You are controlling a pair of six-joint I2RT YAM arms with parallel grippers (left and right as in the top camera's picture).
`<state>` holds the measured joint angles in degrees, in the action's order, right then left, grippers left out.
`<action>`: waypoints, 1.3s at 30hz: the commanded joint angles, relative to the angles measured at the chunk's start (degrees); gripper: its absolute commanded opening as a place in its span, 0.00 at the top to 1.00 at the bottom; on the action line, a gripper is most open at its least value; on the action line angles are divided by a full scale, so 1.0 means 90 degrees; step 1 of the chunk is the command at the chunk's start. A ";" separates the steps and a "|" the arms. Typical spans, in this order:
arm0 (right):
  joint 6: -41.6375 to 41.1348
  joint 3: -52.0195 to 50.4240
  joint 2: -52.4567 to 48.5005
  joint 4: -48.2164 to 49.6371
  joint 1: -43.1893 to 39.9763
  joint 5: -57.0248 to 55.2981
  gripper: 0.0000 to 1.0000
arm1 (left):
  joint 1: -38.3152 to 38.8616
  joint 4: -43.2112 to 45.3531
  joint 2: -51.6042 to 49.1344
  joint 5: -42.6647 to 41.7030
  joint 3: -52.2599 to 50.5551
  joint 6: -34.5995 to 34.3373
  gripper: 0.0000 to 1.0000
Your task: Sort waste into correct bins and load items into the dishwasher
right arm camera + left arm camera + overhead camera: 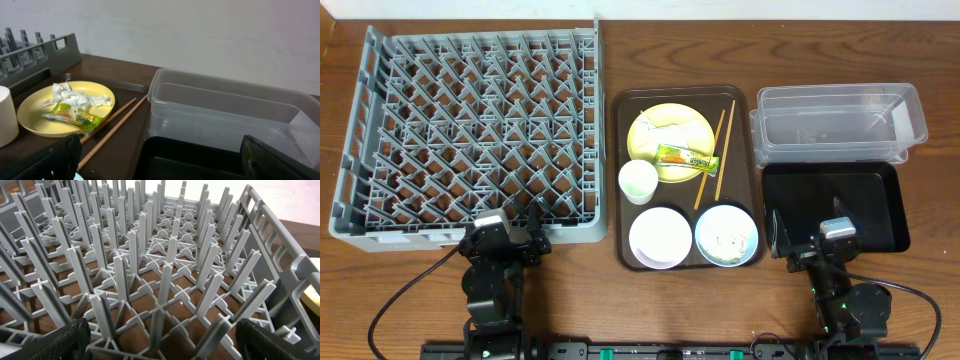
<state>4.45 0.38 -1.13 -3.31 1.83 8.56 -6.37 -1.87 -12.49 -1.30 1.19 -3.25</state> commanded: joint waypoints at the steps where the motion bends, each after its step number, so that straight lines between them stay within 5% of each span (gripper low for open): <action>1: 0.0039 -0.0007 0.0000 -0.0022 0.0036 0.0078 0.01 | -0.0027 -0.0260 0.0029 0.0219 -0.0107 -0.0095 0.06; 13: 0.0039 -0.0007 0.0000 -0.0022 0.0036 0.0056 0.01 | -0.0027 -0.0260 0.0029 0.0219 -0.0107 -0.0095 0.07; 27: 0.0087 0.0656 -0.0369 0.1231 0.0039 0.0974 0.01 | -0.0027 -0.0260 0.0029 0.0219 -0.0107 -0.0095 0.07; 39: 0.0112 0.4874 -0.5224 0.0146 0.0041 0.2606 0.01 | -0.0027 -0.0260 0.0029 0.0219 -0.0107 -0.0095 0.07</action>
<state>4.95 36.53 -40.32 -0.10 1.83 25.93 -6.37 -1.96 -12.47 -1.06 1.30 -3.25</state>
